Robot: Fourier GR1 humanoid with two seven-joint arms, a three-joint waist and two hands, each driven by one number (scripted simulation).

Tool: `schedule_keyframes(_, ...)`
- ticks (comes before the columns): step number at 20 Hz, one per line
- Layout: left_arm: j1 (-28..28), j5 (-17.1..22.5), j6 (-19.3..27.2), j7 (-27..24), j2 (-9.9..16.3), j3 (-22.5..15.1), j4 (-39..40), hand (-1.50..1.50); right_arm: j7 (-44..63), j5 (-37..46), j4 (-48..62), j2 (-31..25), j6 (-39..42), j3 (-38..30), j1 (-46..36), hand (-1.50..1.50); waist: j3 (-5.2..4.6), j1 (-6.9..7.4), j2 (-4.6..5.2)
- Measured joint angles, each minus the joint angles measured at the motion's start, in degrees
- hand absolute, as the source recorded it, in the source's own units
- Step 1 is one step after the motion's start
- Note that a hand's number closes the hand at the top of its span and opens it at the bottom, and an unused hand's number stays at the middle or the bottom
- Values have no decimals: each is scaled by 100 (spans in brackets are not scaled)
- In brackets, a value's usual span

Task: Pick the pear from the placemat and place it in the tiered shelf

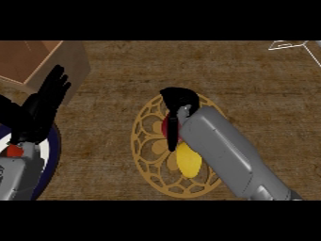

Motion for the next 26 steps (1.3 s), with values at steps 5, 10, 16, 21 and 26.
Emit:
schedule_keyframes(5,-37,-15,-94,10,-32,92,21,0,-275,51,397,50,-147,69,-67,150,-6,26,-29)
schedule_keyframes(10,-34,-87,-97,76,-75,110,-57,0,-907,568,534,14,-375,219,-52,150,-11,13,-64)
schedule_keyframes(16,-49,-169,-108,116,-102,185,-98,0,-1225,935,417,38,-795,215,74,150,-12,-3,-57)
schedule_keyframes(21,48,-135,-190,39,-123,255,-78,0,-1137,1293,-314,-164,-1341,168,617,150,-5,-50,-55)
schedule_keyframes(26,100,-194,-164,-10,-148,289,-9,0,-871,1608,-1536,-499,-1826,139,1299,150,0,-114,-50)
